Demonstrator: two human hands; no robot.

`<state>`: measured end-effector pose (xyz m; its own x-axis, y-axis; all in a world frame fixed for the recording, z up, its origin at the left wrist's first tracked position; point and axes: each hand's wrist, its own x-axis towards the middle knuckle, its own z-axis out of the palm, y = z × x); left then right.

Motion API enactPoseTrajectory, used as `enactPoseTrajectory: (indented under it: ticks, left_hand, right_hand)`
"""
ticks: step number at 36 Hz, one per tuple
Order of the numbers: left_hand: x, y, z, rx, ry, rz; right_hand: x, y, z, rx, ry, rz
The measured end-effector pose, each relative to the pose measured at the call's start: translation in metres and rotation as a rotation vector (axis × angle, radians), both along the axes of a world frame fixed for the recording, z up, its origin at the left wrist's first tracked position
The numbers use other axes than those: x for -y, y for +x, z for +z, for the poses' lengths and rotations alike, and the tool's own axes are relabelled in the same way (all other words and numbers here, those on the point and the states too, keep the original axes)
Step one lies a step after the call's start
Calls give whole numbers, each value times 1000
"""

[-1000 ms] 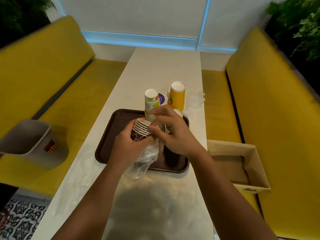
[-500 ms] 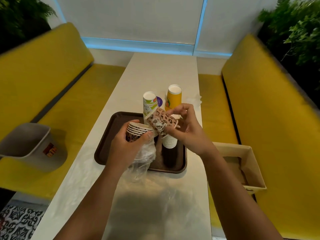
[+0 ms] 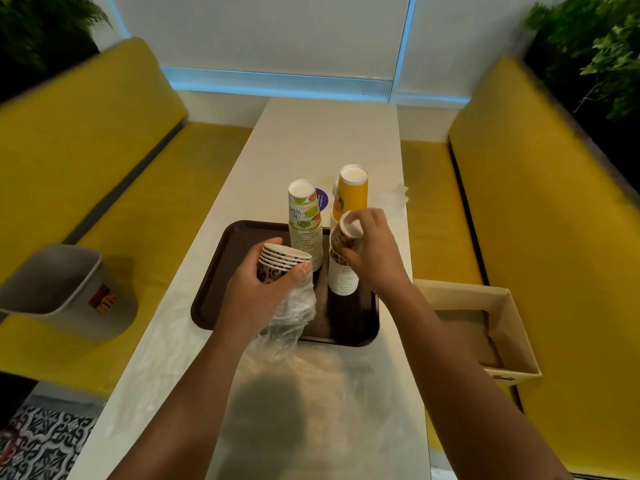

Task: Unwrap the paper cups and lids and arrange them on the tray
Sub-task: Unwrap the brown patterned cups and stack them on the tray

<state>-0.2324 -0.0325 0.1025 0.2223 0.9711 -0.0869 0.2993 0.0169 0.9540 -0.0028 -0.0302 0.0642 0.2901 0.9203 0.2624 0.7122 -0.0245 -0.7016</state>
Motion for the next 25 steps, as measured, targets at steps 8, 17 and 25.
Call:
enactPoseTrajectory:
  ticks: [8, 17, 25]
  left_hand:
    - [-6, 1, -5, -49, 0, -12]
    - [-4, 2, -7, -102, 19, -77]
    - [5, 5, 0, -116, 40, -115]
  right_hand:
    - [-2, -9, -17, 26, 5, -55]
    - [27, -42, 36, -156, 158, 434]
    - [35, -44, 39, -412, 161, 444]
